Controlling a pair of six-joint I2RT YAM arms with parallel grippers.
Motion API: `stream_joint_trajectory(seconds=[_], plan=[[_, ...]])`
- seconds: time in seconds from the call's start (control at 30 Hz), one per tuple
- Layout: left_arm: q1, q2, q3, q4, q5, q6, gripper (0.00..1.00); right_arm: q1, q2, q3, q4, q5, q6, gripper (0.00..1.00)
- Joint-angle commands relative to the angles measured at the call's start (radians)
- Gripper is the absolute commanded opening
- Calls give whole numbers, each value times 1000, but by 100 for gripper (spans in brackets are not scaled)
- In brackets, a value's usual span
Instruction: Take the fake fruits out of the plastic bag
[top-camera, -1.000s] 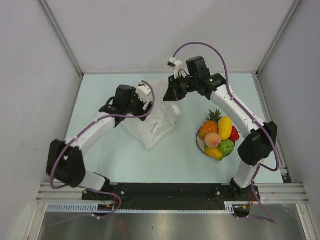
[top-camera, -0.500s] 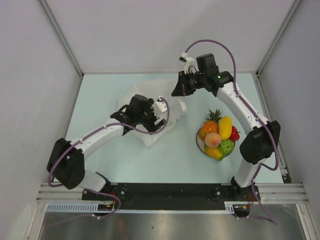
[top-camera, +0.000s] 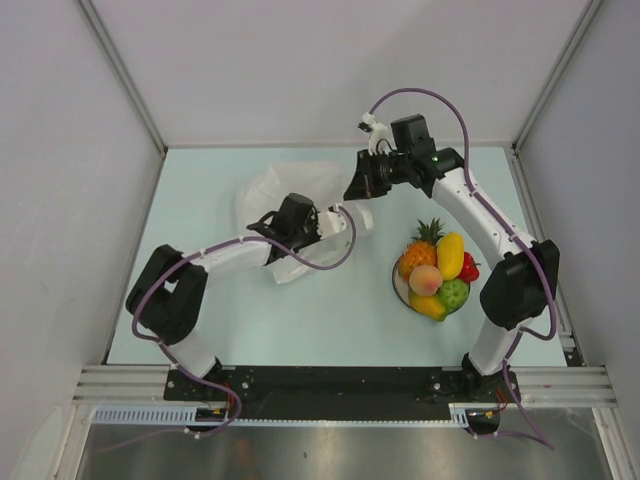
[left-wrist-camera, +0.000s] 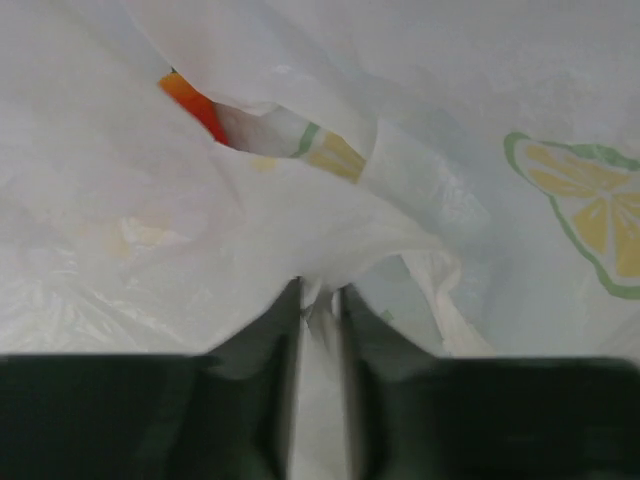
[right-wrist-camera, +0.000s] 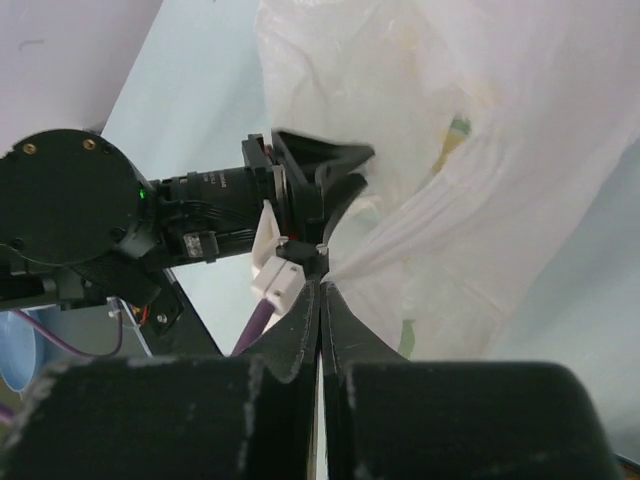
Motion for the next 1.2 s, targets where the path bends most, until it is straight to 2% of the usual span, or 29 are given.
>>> stream_joint_trajectory(seconds=[0.0,0.13,0.17,0.33,0.4,0.53,0.67,0.83,0.93,0.97,1.0,1.03,1.1,1.17], plan=[[8,-14,73,-32,-22,57,0,-37,-37,11,43,-9,56,0],[86,-233,96,-50,87,-23,0,-65,0,79,41,11,49,0],[134,-311,119,-67,102,-69,0,-65,17,121,40,14,32,0],[252,-409,297,-135,165,-140,0,-40,32,182,37,28,4,0],[278,-441,307,-162,182,-134,0,-20,15,163,34,25,-5,0],[329,-525,217,-136,171,-149,0,3,-31,87,27,26,-11,0],[447,-605,109,-150,213,-189,0,6,-86,27,24,36,-28,0],[453,-702,-69,-202,181,-202,0,14,-126,-38,15,23,-37,0],[462,-748,-86,-225,121,-209,1,32,-141,-50,15,17,-33,0],[472,-758,-78,-233,115,-213,5,38,-143,-43,18,13,-33,0],[472,-772,-65,-243,113,-219,26,44,-144,-39,23,2,-25,0],[470,-777,-11,-277,122,-233,41,55,-143,-36,23,-3,-22,0],[472,-780,87,-341,280,-290,54,66,-134,-20,29,-7,-14,0],[435,-772,202,-378,427,-357,57,70,-124,-10,33,-7,-13,0]])
